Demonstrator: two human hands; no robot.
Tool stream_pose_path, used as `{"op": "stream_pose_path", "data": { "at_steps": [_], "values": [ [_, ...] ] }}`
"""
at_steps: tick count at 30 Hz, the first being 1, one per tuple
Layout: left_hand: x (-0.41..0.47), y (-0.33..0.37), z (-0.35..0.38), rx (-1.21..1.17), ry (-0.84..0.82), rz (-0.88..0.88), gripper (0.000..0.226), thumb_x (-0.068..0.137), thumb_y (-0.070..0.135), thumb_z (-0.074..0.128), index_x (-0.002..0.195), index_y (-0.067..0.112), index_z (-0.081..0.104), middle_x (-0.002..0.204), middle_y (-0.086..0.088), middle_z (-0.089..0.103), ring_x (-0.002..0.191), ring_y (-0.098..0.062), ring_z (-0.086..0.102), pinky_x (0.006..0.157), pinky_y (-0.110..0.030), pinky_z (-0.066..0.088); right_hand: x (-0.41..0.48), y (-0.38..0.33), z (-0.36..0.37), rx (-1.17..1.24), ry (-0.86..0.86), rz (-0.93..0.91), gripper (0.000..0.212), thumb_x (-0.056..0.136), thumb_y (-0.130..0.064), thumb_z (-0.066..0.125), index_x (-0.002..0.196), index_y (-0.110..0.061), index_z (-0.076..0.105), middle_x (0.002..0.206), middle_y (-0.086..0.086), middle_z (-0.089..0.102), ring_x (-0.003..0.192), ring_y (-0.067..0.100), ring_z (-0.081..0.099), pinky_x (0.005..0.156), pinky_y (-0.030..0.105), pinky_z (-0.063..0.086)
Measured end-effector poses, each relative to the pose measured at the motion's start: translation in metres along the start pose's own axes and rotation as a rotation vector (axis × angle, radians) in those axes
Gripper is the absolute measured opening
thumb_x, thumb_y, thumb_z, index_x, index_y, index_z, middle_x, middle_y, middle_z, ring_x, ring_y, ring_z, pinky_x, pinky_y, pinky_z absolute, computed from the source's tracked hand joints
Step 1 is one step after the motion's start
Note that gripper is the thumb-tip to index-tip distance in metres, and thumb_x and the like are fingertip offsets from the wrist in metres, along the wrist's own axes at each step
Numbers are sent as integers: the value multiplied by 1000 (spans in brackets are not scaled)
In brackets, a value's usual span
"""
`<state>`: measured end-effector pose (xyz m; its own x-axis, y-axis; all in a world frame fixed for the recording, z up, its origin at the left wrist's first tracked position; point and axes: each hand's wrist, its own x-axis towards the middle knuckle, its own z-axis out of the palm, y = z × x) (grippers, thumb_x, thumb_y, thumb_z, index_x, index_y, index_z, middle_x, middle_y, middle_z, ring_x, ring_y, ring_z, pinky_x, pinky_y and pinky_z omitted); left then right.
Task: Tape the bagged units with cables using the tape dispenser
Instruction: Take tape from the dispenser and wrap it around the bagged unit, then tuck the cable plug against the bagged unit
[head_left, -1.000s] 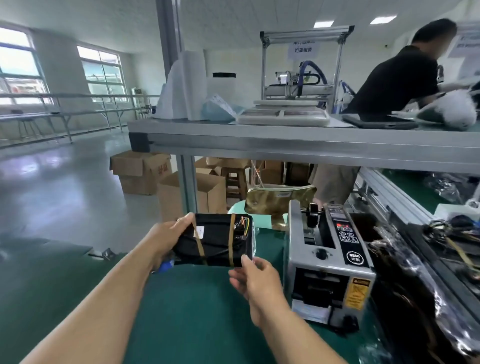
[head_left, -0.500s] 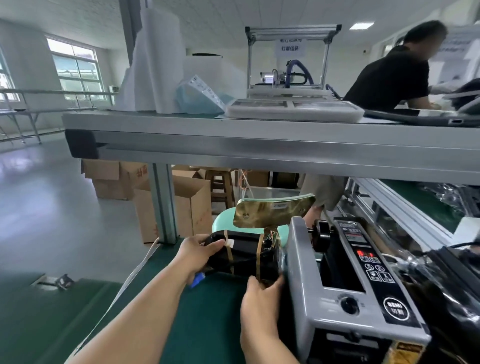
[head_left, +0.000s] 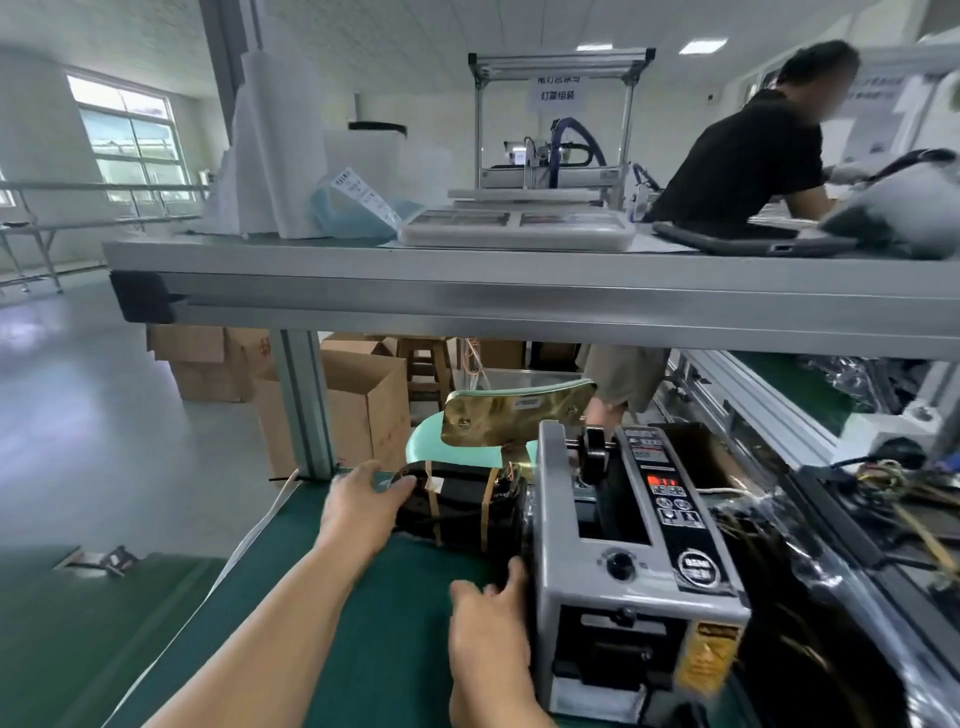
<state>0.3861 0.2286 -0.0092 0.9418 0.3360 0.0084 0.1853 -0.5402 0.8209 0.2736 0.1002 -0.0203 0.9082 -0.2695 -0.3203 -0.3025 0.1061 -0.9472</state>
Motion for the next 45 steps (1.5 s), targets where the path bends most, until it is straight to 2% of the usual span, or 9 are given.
{"op": "stream_pose_path", "data": {
  "at_steps": [4,8,19,23,25,29,36,41,45],
  "values": [
    [-97,22,-32,-210,126,106,18,91,40,64,106,35,72,102,6,73,90,-17,67,75,-33,49,-69,-15,-36,59,-325,-33,22,92,18,54,108,6,62,83,14,68,68,20,64,54,19,43],
    [-223,56,-38,-478,118,197,19,89,31,67,78,46,73,76,13,73,63,-2,65,65,-28,49,-128,-24,-96,162,-363,-69,31,92,12,53,77,-11,66,61,0,70,51,9,63,54,21,48],
    [-336,192,54,-536,-373,231,7,95,34,62,95,29,68,91,10,70,80,-3,61,75,-26,51,-202,-72,-311,-186,225,-768,24,94,-16,61,95,-38,71,93,-20,71,88,1,65,74,13,50],
    [-328,221,89,-460,-516,-8,51,90,47,66,125,11,56,121,-7,56,103,-23,56,93,-38,46,-167,-74,-352,-768,467,-824,48,101,-22,51,148,-20,41,150,-10,42,144,9,31,118,27,26],
    [-327,231,99,-458,-574,-144,75,85,52,71,140,5,49,135,-13,57,118,-33,58,93,-43,51,-145,-68,-360,-1071,422,-662,64,104,-36,41,159,-18,13,167,-3,10,154,15,3,126,41,9],
    [-331,241,104,-479,-713,-304,57,79,59,73,108,10,67,71,-11,75,53,-27,72,40,-35,54,-120,-38,-363,-1239,207,-476,77,100,-63,25,160,-23,-1,168,-7,-11,152,13,-19,122,55,-2],
    [-334,234,106,-384,-803,-283,58,76,42,81,121,9,66,106,-15,74,93,-32,71,87,-45,57,-119,-29,-371,-1158,211,-543,73,101,-59,33,160,-25,8,168,-11,-3,152,7,-18,122,50,-4],
    [-347,201,96,-661,-715,-204,34,85,10,70,117,6,58,101,-21,71,72,-34,72,55,-47,58,-146,-35,-365,-1051,170,-629,58,105,-48,37,158,-30,22,166,-16,11,149,-2,-11,124,46,-5],
    [-353,149,83,-880,-615,-184,25,86,4,66,109,11,61,86,-16,74,66,-31,72,56,-49,57,-169,-27,-349,-950,131,-760,54,103,-41,48,153,-35,30,160,-26,14,149,-8,-8,126,39,-1]
  ]
}}
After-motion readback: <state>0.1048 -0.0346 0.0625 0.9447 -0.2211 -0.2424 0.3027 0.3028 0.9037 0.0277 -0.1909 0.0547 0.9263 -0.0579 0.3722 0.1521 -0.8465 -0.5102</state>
